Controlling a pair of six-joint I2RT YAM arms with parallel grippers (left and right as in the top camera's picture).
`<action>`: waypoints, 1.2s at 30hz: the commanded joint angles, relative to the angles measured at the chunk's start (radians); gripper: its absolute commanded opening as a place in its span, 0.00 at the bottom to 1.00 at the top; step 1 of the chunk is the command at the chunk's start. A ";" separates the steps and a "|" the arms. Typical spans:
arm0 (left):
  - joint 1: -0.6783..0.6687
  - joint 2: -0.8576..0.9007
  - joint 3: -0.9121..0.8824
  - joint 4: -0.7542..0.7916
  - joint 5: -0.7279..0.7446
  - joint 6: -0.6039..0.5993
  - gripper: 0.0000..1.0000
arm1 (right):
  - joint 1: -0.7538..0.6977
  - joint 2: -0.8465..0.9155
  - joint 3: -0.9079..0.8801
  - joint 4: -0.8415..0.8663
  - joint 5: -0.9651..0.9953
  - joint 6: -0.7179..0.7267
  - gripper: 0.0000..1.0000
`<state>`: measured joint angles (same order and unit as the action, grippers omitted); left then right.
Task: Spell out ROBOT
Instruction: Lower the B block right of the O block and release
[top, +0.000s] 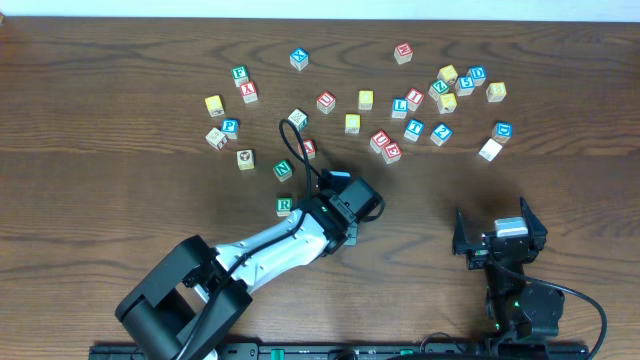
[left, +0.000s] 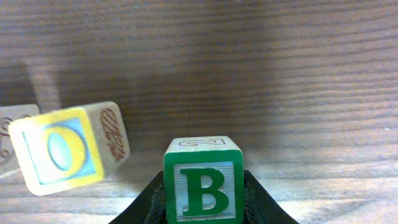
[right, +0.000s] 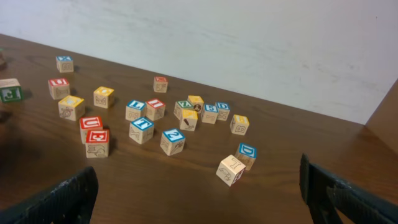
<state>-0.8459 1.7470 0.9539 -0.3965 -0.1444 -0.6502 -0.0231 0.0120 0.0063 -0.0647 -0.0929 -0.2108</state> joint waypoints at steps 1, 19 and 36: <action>0.006 0.004 -0.019 -0.013 -0.010 0.042 0.07 | -0.003 -0.005 -0.001 -0.005 0.004 0.016 0.99; 0.041 0.004 -0.019 -0.013 -0.010 0.158 0.08 | -0.003 -0.005 -0.001 -0.005 0.004 0.016 0.99; 0.066 0.004 -0.019 -0.013 -0.011 0.187 0.08 | -0.003 -0.005 -0.001 -0.005 0.004 0.016 0.99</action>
<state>-0.7856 1.7470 0.9539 -0.3996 -0.1448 -0.4824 -0.0231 0.0120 0.0063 -0.0643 -0.0929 -0.2108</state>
